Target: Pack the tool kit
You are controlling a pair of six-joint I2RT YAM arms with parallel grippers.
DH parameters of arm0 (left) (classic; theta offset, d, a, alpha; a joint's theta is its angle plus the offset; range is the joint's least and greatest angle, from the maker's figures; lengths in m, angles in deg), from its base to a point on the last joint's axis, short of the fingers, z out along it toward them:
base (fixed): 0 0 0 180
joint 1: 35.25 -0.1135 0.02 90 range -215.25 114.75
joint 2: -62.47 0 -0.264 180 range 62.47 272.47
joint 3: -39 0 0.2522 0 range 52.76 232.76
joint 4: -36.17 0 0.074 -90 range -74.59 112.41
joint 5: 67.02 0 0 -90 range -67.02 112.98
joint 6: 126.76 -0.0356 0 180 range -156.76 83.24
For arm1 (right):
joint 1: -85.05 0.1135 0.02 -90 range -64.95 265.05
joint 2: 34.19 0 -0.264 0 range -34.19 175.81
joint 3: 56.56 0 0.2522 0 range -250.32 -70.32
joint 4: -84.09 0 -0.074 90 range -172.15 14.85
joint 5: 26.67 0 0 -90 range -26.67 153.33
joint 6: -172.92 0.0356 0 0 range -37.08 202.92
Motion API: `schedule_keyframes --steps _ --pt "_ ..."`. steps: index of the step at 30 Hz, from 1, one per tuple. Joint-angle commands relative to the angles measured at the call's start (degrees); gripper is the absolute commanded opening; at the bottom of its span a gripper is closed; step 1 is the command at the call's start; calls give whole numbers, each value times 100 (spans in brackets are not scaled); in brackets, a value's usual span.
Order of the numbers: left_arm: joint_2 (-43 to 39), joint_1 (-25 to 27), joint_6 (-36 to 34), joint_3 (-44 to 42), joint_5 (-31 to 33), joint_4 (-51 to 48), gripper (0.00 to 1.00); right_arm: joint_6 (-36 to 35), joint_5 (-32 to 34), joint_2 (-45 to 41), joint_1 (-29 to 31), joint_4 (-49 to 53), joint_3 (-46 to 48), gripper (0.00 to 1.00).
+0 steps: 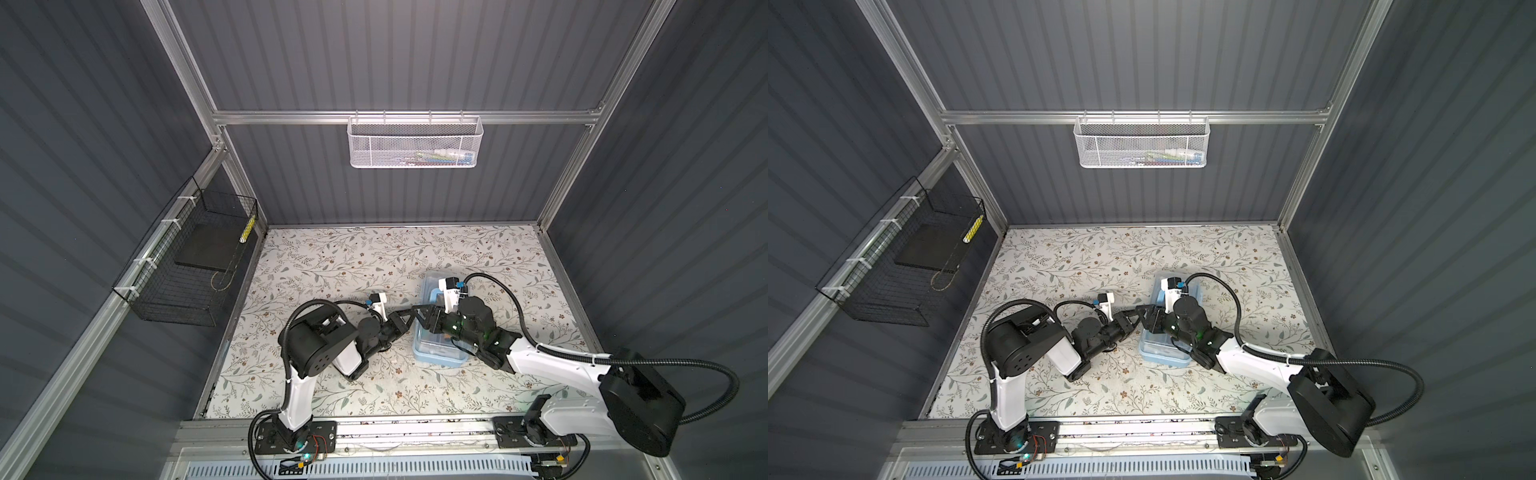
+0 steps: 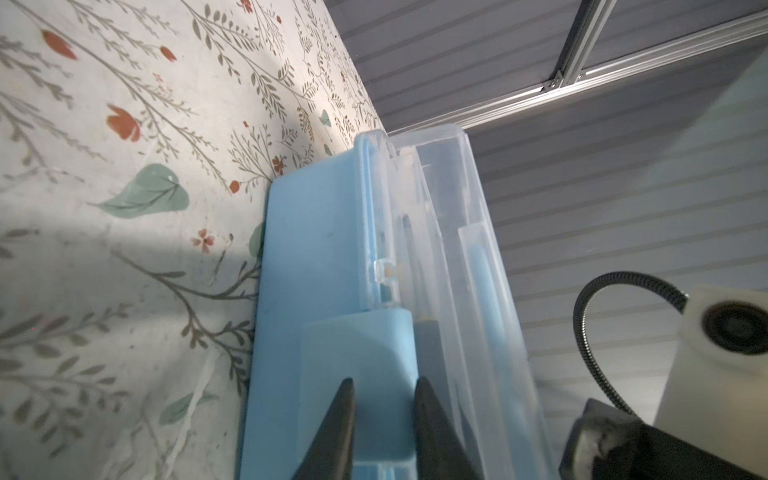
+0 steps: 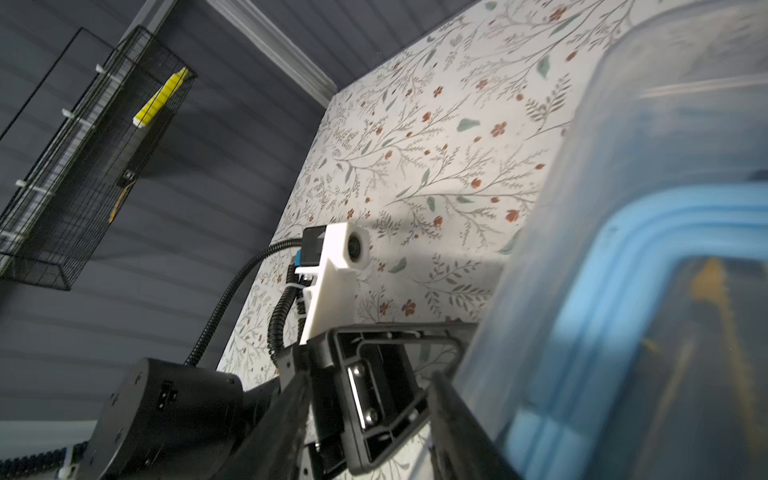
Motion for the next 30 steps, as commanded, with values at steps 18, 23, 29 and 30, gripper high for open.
schedule_keyframes --steps 18,23,29,30 --pt "-3798 -547 -2959 1693 1454 -7945 69 -228 1541 -1821 -855 5687 -1871 65" --pt "-4208 -616 -3393 1748 1579 -8324 70 26 1898 -2745 -1177 6462 -1358 73" --pt "-4587 -634 -3371 1331 1693 -8411 70 166 1193 -3523 -1417 5583 -253 74" --pt "-4659 -634 -3349 1251 1640 -8417 70 154 1154 -3564 -1429 5405 -141 74"
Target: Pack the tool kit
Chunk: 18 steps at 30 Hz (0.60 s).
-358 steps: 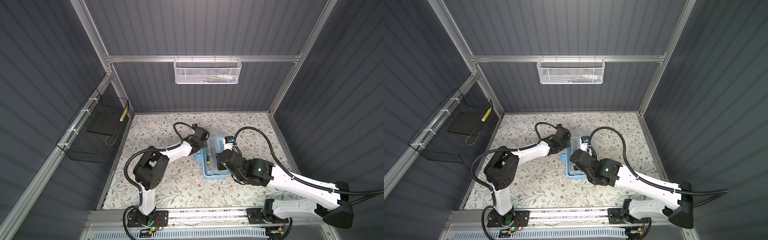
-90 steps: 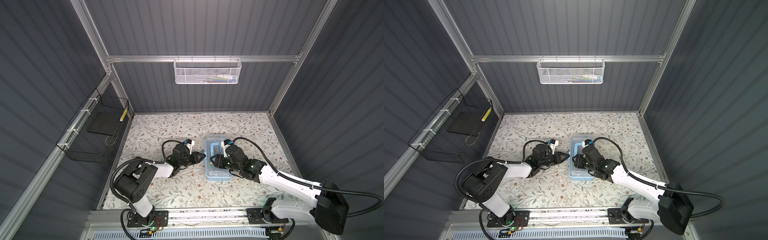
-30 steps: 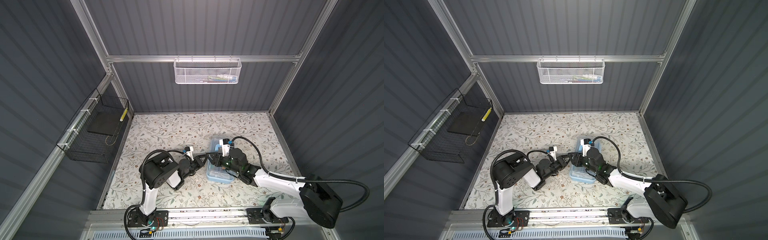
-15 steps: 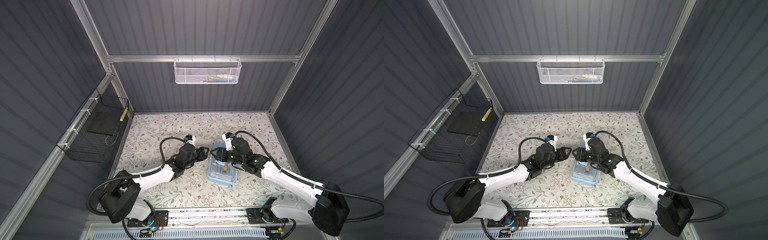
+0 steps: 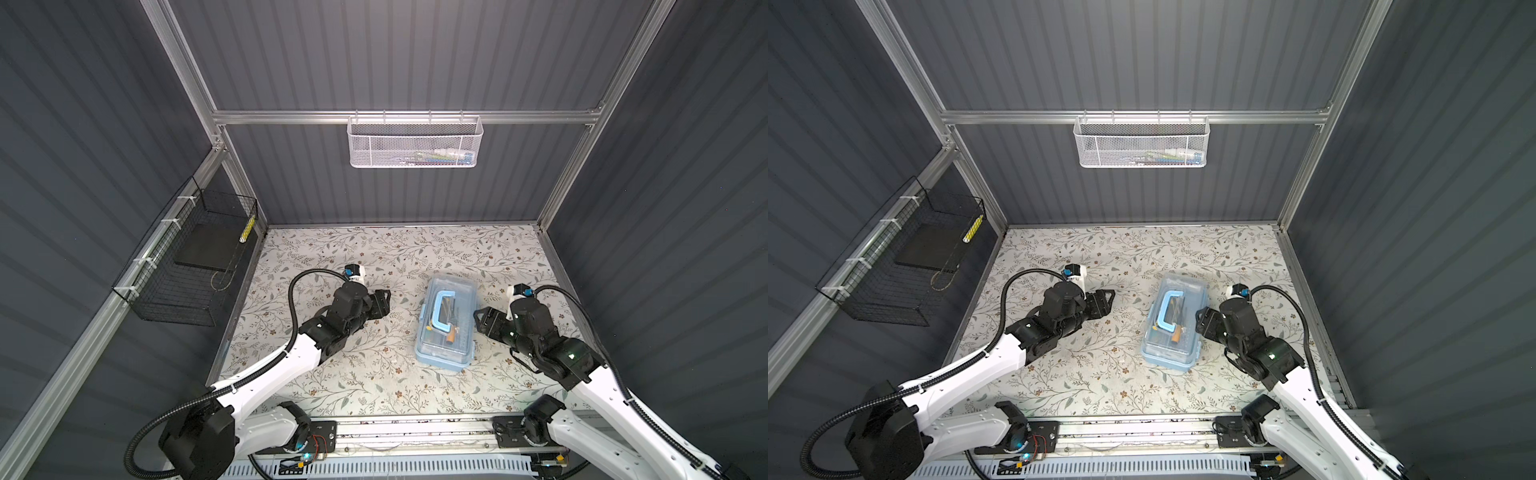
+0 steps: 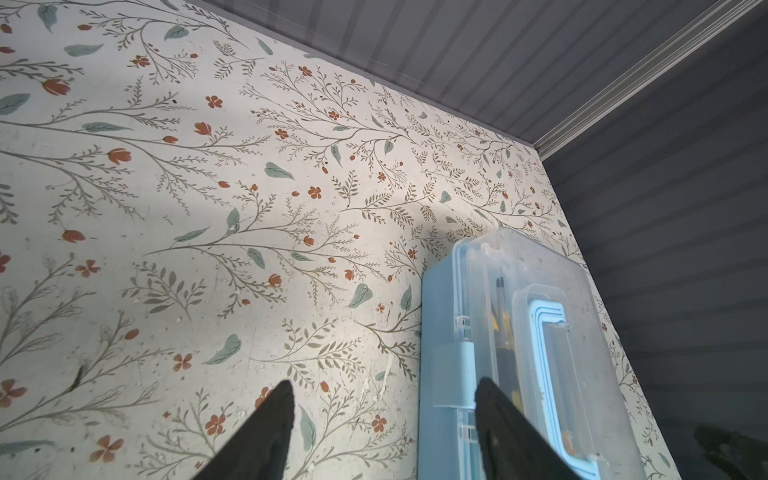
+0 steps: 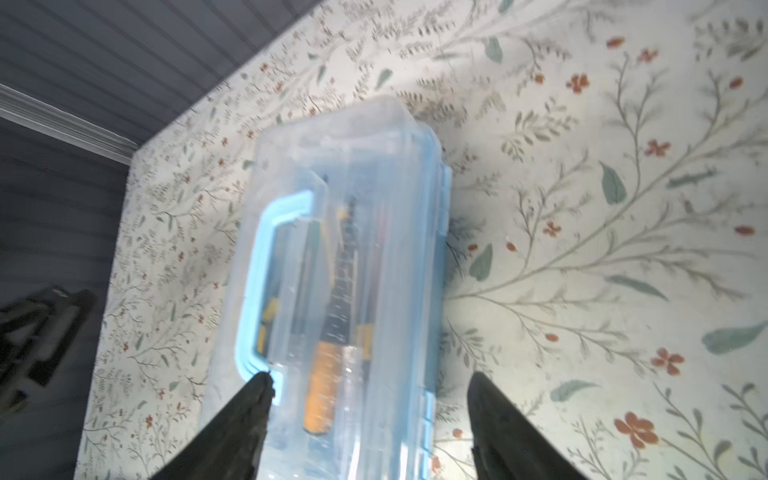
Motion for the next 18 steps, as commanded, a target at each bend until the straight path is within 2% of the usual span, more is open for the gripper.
schedule_keyframes --steps 1,9,14,18 --pt "-238 -28 -111 -263 34 -312 70 109 -213 -153 -57 -428 354 74" --pt "-650 -28 88 -752 28 -491 69 -376 -910 1215 -219 -1989 450 71" --pt "-607 -29 154 -847 29 -420 68 -608 -1293 1944 -286 -2945 408 68" --pt "-440 -34 195 -897 -42 -270 68 -729 -1532 2593 -297 -3311 149 66"
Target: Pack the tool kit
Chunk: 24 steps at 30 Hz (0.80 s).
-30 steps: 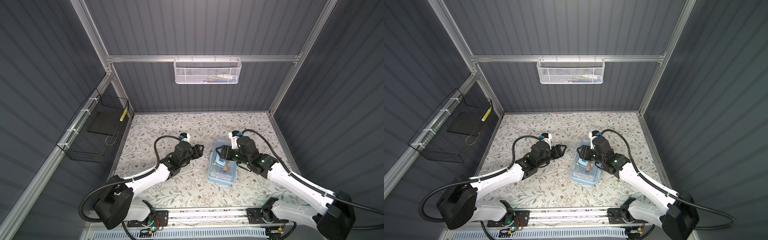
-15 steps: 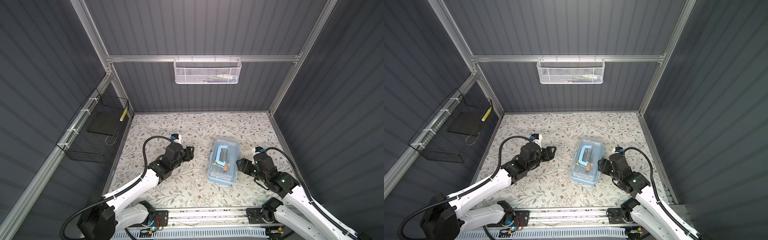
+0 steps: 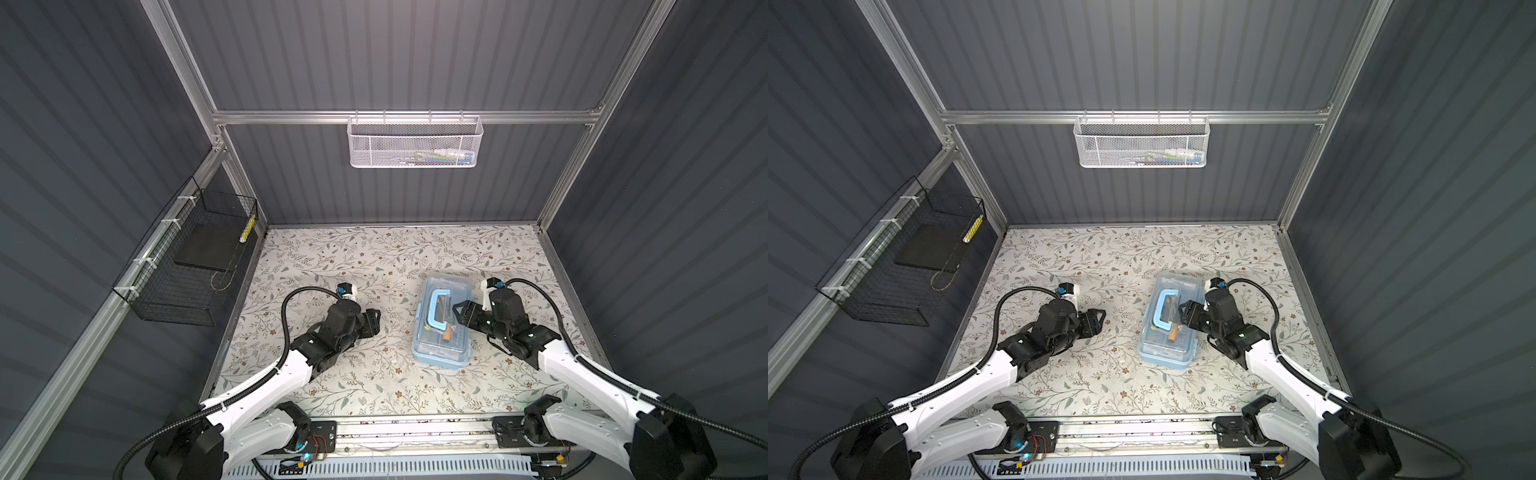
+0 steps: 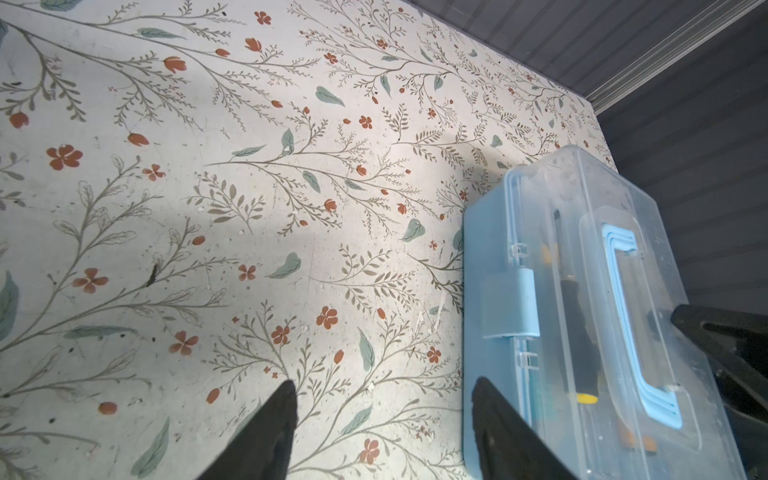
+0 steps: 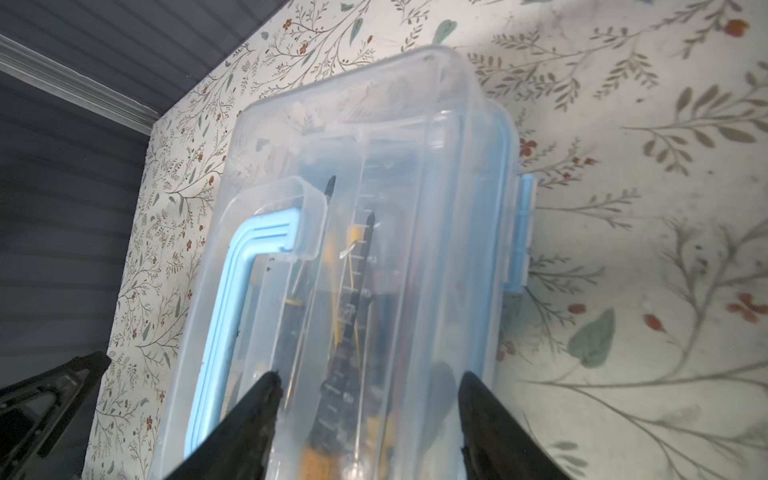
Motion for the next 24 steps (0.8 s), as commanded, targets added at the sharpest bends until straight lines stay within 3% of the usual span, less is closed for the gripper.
schedule_keyframes --steps 1,5,8,11,16,18,24 --pt "123 -31 81 -71 -40 115 68 -224 -503 497 31 -527 -230 66" --pt "252 -28 28 -89 14 198 67 -146 -717 997 29 -832 -536 66" --pt "237 -32 -44 11 195 12 69 16 -326 1152 17 -446 -795 68" --pt "58 -28 -228 180 529 -280 72 15 241 765 -43 154 -898 71" --pt "-51 -28 -849 764 1336 -844 99 -425 1159 -216 -99 1218 -1028 85" --pt "-8 -28 -1127 907 1777 -856 100 -632 1318 -467 -107 1549 -1063 87" --pt "-479 -20 -2347 108 1869 910 100 -799 1591 -820 -54 1994 -885 92"
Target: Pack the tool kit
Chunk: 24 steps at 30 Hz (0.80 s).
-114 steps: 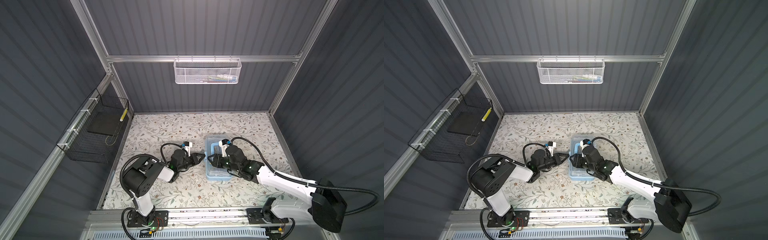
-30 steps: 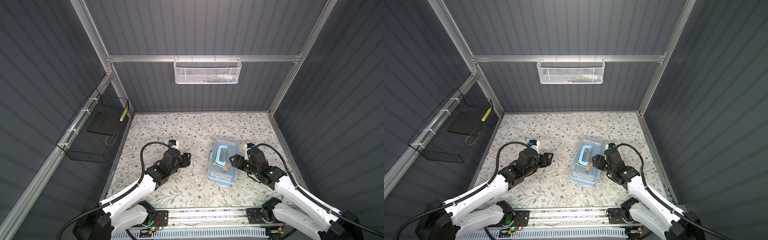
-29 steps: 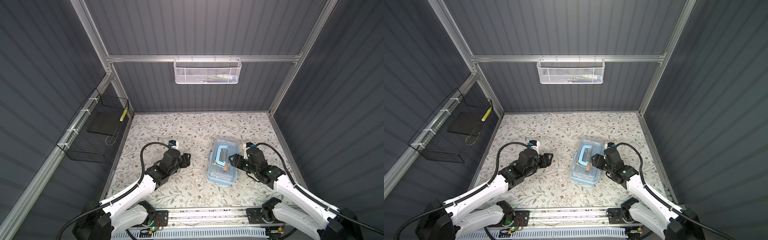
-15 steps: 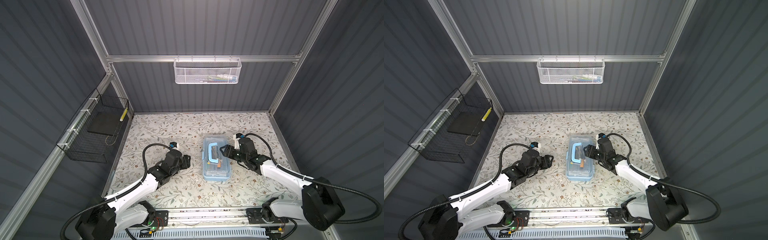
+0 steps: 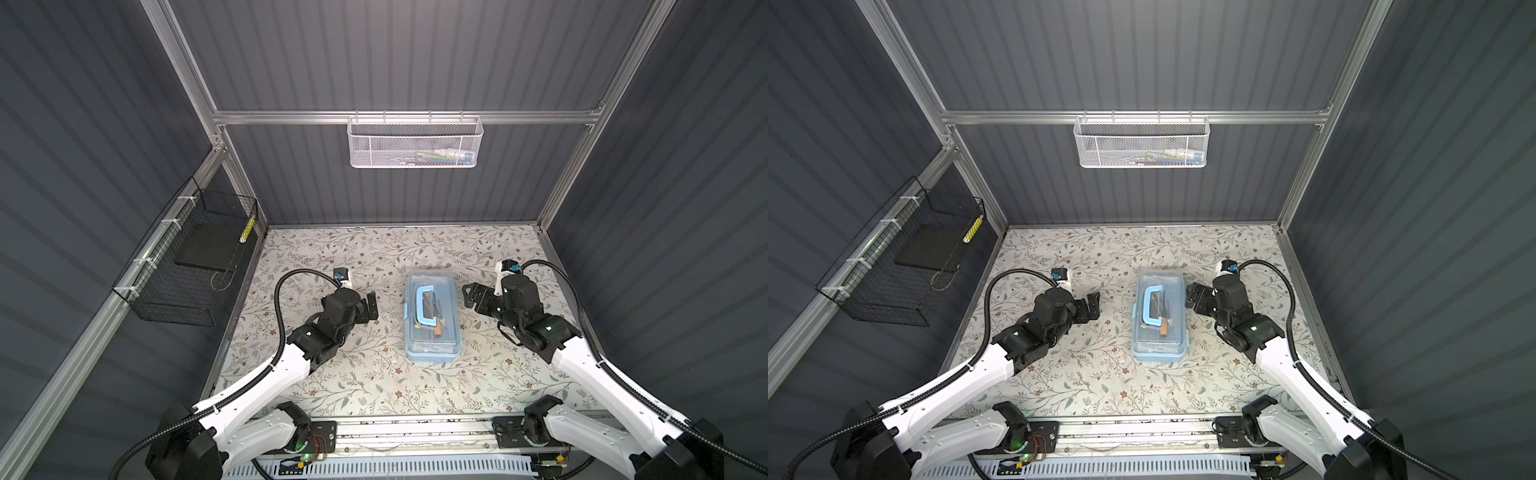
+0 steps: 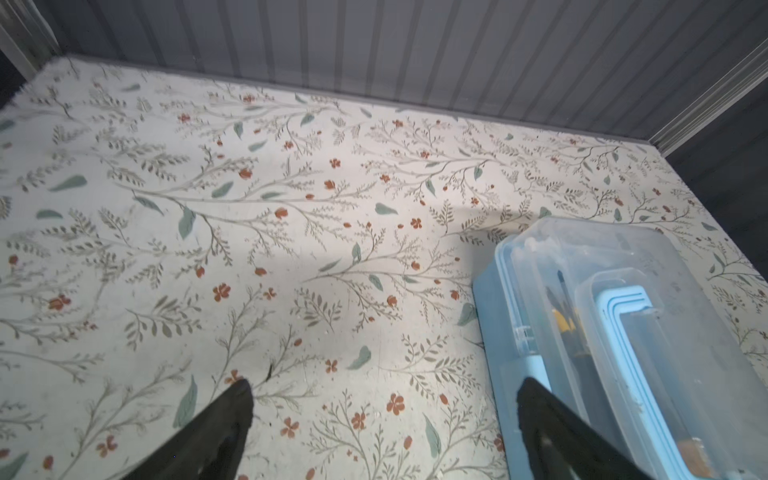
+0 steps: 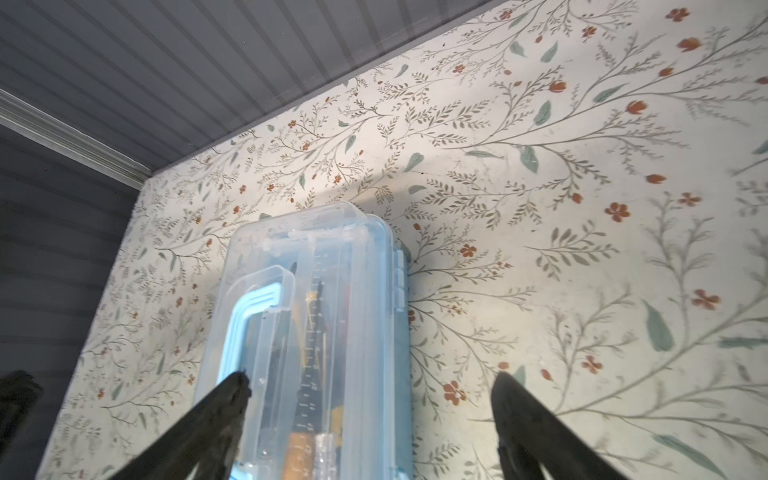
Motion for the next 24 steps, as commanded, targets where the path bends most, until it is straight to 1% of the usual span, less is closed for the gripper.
schedule_keyframes --steps 1,3,4,5,6,8,9,11,13,14,15,17,18,19,20,21,22,23,24 --pt "-457 -15 -1029 -621 338 1199 100 -274 481 -191 77 476 234 93" --pt "-844 -20 -1553 -1021 465 1801 100 -484 812 -474 303 110 584 94" --pt "-1042 -28 -1741 -1177 647 2036 100 -575 1025 -631 465 -92 770 94" --pt "-1256 -40 -2142 -1342 881 2333 99 -708 1293 -796 680 -357 982 95" --pt "-1429 -80 -2455 -1422 1228 2465 100 -866 1542 -953 908 -560 1153 96" --pt "-1608 -272 -2934 -1379 1666 2287 100 -1120 1868 -1164 1270 -660 1295 97" --pt "-1616 -374 -3023 -1406 1953 2296 100 -1139 1960 -1228 1396 -598 1298 98" --pt "-1454 -651 -3112 -1639 2090 2610 100 -1076 1994 -1279 1462 -484 1308 99" --pt "-888 -1167 -3049 -1824 2068 3024 100 -1050 2061 -1302 1460 -462 1361 99" --pt "-477 -1481 -2967 -1887 1991 3292 100 -1051 2148 -1331 1463 -467 1407 99" --pt "-67 -1785 -2734 -1974 1838 3725 100 -1055 2239 -1365 1458 -512 1472 99" --pt "767 -2348 -2279 -2120 1032 4578 100 -1156 2366 -1445 1456 -643 1625 99" --pt "1381 -2539 -2127 -2134 857 5116 100 -1178 2457 -1501 1449 -664 1676 99" --pt "1939 -2612 -2228 -2066 804 5521 100 -1243 2540 -1550 1447 -672 1717 99" --pt "2567 -2621 -2414 -1876 908 5664 100 -1314 2696 -1615 1434 -649 1748 99" --pt "3016 -2650 -2577 -1754 1151 6062 99 -1414 2900 -1706 1417 -658 1795 99" --pt "3129 -2642 -2531 -1752 1136 6076 100 -1546 3141 -1790 1379 -712 1874 99" --pt "3242 -2874 -2330 -1803 812 6176 99 -1671 3468 -1883 1295 -757 1932 99" --pt "3489 -3090 -2206 -1898 664 6675 100 -1799 3694 -2013 1138 -821 1989 99"
